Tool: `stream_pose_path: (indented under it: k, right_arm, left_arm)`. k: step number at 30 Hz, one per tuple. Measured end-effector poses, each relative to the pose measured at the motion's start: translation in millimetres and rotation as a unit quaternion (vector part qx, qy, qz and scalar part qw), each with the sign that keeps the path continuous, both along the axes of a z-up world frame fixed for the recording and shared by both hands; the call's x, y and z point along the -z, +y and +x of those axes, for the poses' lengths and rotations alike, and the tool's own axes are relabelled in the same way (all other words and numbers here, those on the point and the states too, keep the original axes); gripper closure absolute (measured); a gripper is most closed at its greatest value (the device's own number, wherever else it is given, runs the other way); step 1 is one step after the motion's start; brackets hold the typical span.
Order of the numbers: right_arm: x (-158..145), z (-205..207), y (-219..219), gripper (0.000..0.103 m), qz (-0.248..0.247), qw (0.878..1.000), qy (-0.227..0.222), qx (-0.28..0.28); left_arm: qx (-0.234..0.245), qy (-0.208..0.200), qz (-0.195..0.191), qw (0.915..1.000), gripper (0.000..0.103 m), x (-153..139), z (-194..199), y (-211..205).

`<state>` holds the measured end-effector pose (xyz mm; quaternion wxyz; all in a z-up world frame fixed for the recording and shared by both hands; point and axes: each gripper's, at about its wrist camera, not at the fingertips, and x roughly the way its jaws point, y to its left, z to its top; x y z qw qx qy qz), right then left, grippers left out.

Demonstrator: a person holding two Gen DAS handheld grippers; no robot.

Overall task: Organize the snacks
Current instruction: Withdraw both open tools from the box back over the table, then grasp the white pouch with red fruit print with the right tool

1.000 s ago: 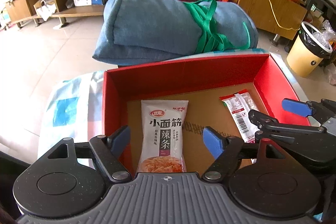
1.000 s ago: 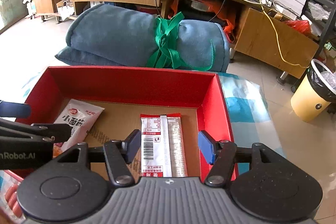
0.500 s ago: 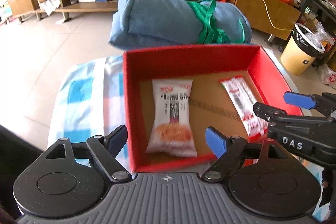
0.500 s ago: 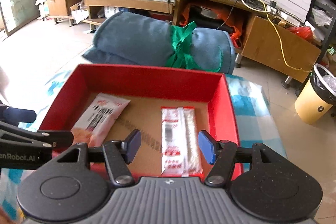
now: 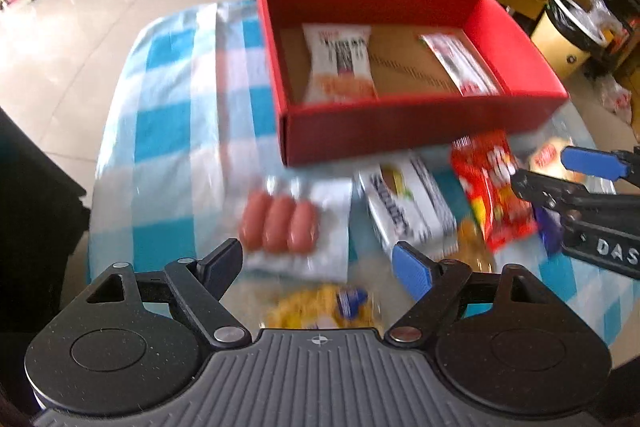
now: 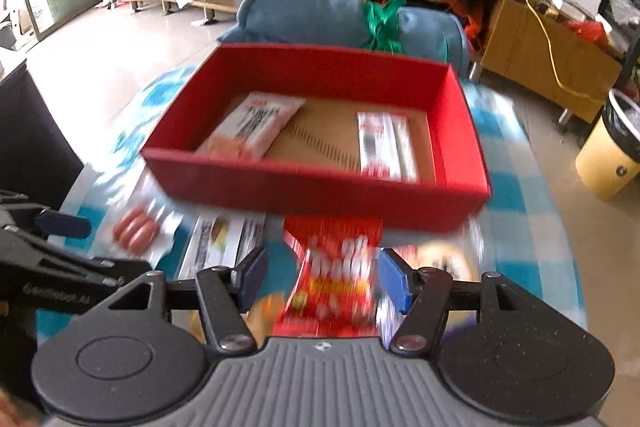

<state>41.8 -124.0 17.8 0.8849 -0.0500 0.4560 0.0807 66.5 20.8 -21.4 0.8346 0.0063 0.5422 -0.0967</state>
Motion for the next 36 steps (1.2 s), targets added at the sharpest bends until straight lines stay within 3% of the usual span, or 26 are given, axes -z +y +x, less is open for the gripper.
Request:
stream_pose_path:
  k: [11,19,22,26,36]
  right_arm:
    - [22,-69,-11,0.048,0.002,0.998,0.064,0.009]
    - [22,-113,-14,0.047,0.056,0.991,0.119,0.018]
    - [35,-113,-9,0.048,0.073,0.984,0.159,0.013]
    - [47,-107,2,0.048,0.080,0.980,0.180,0.018]
    - [59,-85,19,0.045,0.089,0.979,0.176,0.051]
  left_arm:
    - [0.012,0.031,0.004,0.9995,0.015,19,-26,4]
    - [0.025,0.031,0.018,0.9991,0.012,23,-29,-1]
    - [0.023,0.033,0.015,0.9991,0.012,24,-28,-1]
    - [0.026,0.030,0.013,0.9991,0.012,22,-30,-1]
    - [0.033,0.036,0.015,0.9987,0.012,24,-31,-1]
